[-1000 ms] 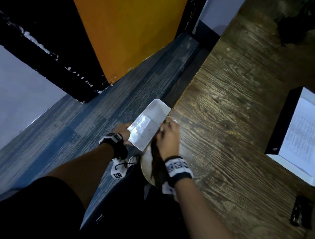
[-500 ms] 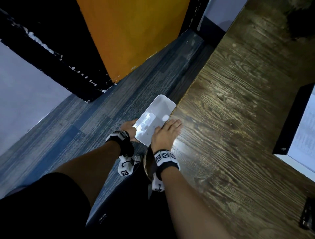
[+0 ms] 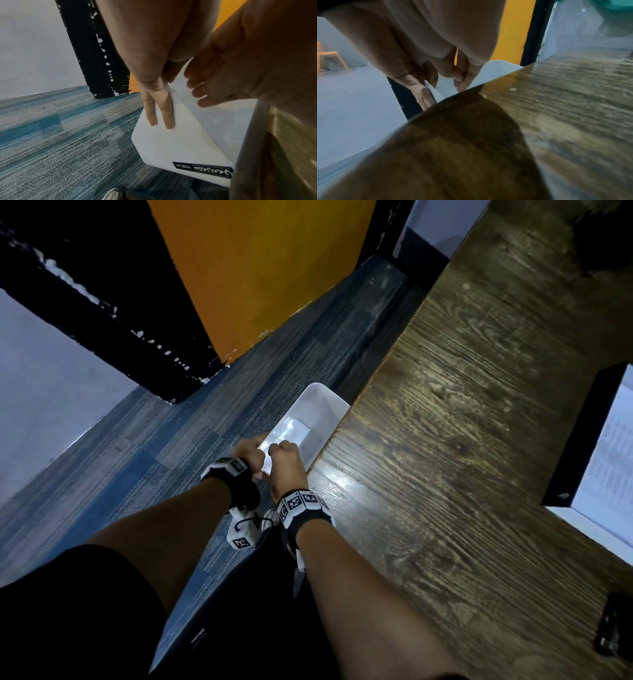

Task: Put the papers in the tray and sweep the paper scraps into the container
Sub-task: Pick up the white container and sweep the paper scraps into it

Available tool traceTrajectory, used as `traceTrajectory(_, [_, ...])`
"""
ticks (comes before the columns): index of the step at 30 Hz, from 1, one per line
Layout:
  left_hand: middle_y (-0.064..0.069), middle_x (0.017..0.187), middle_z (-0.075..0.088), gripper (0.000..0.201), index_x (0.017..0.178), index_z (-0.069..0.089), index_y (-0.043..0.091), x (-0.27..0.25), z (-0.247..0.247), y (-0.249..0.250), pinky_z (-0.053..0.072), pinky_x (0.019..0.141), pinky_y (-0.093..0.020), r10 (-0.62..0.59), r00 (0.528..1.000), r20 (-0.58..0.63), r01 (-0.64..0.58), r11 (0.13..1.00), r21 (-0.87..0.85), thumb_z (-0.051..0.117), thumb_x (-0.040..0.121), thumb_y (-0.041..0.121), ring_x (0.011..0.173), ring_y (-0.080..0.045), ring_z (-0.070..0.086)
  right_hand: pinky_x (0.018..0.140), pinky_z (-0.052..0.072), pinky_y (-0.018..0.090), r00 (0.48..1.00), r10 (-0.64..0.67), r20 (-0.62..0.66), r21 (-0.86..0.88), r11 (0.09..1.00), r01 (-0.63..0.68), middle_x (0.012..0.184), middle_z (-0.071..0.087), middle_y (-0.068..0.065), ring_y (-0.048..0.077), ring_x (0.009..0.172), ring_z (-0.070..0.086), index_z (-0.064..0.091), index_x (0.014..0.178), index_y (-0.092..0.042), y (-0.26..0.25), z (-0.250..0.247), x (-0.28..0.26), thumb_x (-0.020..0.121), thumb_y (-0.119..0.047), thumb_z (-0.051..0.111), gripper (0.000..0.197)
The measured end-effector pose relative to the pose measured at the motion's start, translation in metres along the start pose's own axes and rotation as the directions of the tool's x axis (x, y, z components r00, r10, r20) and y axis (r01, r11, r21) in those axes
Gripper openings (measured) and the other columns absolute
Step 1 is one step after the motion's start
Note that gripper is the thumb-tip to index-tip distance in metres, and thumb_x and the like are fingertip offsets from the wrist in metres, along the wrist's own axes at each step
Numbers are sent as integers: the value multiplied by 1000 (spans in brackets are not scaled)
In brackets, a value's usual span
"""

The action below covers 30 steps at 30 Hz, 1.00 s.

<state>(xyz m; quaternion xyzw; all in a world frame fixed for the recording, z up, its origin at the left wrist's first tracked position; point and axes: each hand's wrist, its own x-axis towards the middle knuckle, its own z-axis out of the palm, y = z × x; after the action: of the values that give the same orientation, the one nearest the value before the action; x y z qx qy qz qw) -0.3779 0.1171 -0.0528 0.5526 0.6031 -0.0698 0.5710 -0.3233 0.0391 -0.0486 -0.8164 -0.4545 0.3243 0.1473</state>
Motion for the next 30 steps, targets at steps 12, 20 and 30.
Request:
traceTrajectory(12, [-3, 78, 66, 48, 122, 61, 14, -11, 0, 0, 55, 37, -24, -100, 994, 53, 108, 977, -184, 37, 88, -10, 41, -7, 66, 100, 39, 39, 799, 185, -573, 184, 978, -95, 120, 54, 17, 29, 114, 47, 67, 102, -4, 80, -63, -10, 80, 0, 57, 24])
traceTrajectory(20, [-10, 97, 67, 50, 118, 60, 27, -8, 0, 5, 59, 74, -43, -101, 991, 86, 118, 968, -222, 36, 89, -5, 77, -29, 67, 118, 8, 44, 837, 408, -365, 29, 903, -428, 159, 5, 14, 30, 147, 1, 11, 150, -6, 123, -104, 28, 96, -32, 35, 64])
traceTrajectory(30, [-11, 98, 71, 52, 118, 66, 22, 7, -2, 0, 61, 52, -39, -108, 992, 60, 120, 959, -256, 42, 84, -8, 76, -29, 70, 118, 0, 51, 998, 58, -15, -405, 912, -59, 158, 2, 18, 40, 144, -9, 13, 148, -2, 73, -49, 23, 98, -33, 27, 60])
